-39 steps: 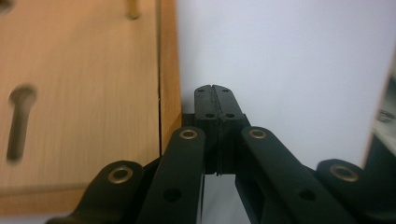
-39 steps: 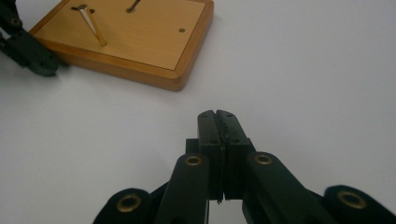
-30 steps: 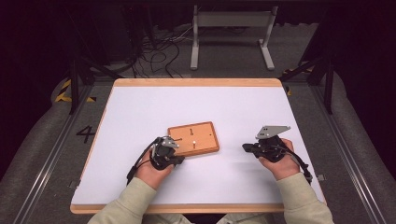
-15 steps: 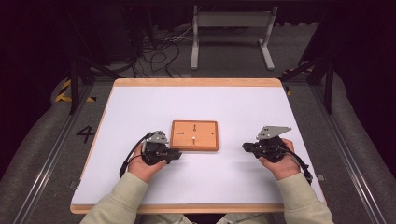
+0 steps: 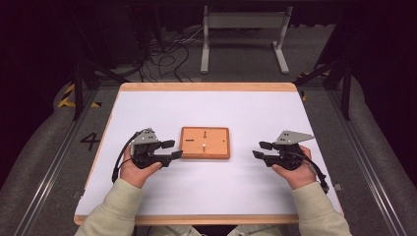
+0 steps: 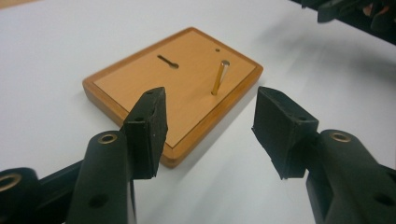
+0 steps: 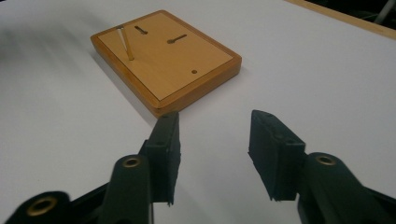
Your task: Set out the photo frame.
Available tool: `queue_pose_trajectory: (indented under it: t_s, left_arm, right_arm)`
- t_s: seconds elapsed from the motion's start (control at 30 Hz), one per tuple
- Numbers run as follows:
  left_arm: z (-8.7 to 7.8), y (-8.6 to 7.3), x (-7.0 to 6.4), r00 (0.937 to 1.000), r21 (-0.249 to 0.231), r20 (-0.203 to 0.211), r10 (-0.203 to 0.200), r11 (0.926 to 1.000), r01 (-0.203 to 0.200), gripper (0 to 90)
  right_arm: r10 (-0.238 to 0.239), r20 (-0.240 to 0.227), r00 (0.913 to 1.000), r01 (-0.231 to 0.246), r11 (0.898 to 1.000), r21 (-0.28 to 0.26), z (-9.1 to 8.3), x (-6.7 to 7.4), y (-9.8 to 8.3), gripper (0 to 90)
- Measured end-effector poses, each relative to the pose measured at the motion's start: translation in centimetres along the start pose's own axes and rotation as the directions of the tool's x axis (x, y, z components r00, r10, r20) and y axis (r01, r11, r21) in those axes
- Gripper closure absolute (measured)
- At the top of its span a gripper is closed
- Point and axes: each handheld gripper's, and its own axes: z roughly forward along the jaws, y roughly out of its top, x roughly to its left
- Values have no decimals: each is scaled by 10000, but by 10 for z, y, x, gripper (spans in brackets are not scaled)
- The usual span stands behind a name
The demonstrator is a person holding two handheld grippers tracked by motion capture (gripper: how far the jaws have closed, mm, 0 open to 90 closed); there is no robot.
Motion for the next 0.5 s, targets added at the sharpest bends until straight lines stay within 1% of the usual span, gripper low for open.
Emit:
queue_pose_trajectory:
  t_s: [0.07, 0.13, 0.17, 0.2, 0.23, 0.27, 0.3, 0.37, 0.4, 0.47, 0.5]
  left_arm:
    - [0, 2, -1, 10000, -201, -5, 34, 9998, -34, 426]
    - [2, 4, -1, 9998, -350, 216, 47, 9994, -40, 429]
    - [4, 5, -1, 9997, -484, 218, 89, 9988, -78, 427]
    - [5, 6, -1, 9997, -643, 237, 62, 9979, -47, 402]
    - [7, 7, -1, 9993, -680, 373, 23, 9977, 2, 383]
    - [9, 8, -1, 9990, -696, 437, 116, 9975, -85, 381]
    - [10, 8, -2, 9990, -730, 372, 267, 9970, -239, 373]
    - [15, 10, -3, 9990, -717, 342, 295, 9971, -270, 340]
    - [17, 11, -3, 9990, -599, 306, 327, 9977, -309, 310]
    - [20, 11, -3, 9992, -551, 251, 320, 9980, -306, 284]
    - [26, 13, -3, 9987, -508, 245, 445, 9978, -432, 282]
  right_arm:
    - [102, -76, 9999, -102, 9999, 65, 1, 0, -1, 517]
    - [137, -143, 9998, -137, 9999, 49, 1, -1, -1, 514]
    - [137, -152, 9998, -136, 9999, 33, 1, -1, -1, 514]
    - [151, -133, 9998, -150, 9999, 25, 1, -1, -1, 512]
    - [166, -105, 9998, -165, 9999, 23, 0, -1, -2, 510]
    - [214, -95, 9997, -214, 9998, 32, -1, -1, -2, 509]
    - [225, -79, 9997, -224, 9997, 44, -1, -2, -3, 508]
    - [259, -54, 9997, -259, 9997, 6, -4, -2, -3, 501]
    - [327, -59, 9994, -327, 9995, -3, -6, -2, -4, 495]
    - [365, 8, 9993, -365, 9993, -53, -8, -3, -5, 486]
    - [353, 90, 9993, -353, 9994, -41, -9, -3, -6, 480]
